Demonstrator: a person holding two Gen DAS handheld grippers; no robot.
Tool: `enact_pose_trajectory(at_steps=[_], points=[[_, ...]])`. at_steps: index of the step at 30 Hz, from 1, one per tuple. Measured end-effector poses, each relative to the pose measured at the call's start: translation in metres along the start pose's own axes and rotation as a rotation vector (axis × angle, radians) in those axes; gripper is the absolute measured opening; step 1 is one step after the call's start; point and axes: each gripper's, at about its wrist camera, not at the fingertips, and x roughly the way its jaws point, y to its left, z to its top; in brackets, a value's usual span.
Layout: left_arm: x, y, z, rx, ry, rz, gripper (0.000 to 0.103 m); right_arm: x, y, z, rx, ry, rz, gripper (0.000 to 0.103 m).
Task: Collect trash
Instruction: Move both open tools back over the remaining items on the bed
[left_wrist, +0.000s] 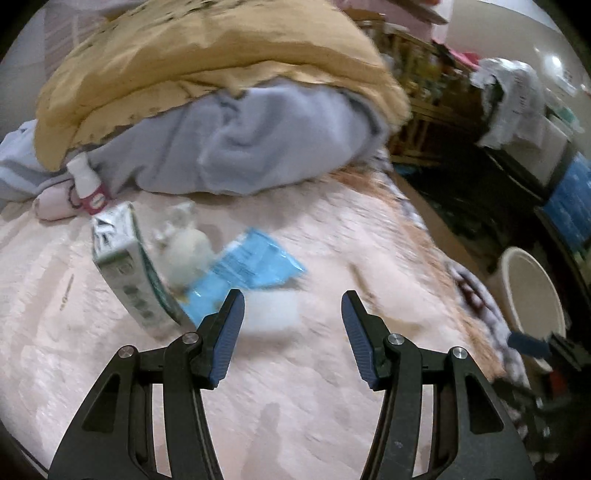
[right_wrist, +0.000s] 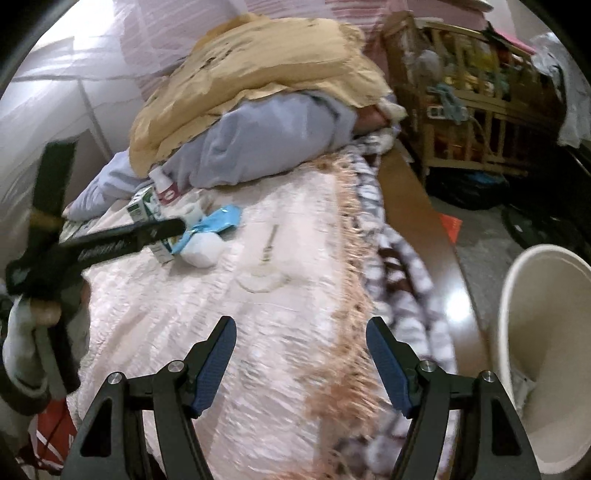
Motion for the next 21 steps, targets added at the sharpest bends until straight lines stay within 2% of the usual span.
enact_pose_trajectory(at_steps=[4, 11, 16, 21], points=[[0.013, 0.036, 0.015, -0.043, 0.001, 0.066, 0.053, 0.015, 0.014, 0.01, -0.026, 0.014, 0.012, 0.07], [0.004, 0.118, 0.017, -0.153, -0.017, 0.158, 0.053, 0.056, 0.045, 0.034, -0.076, 0.047, 0.073, 0.071], [-0.009, 0.174, 0.003, -0.259, -0.007, 0.153, 0.053, 0.097, 0.075, 0.054, -0.114, 0.084, 0.15, 0.076], [-0.017, 0.21, -0.012, -0.333, 0.0, 0.147, 0.053, 0.139, 0.101, 0.071, -0.204, 0.134, 0.168, 0.076]])
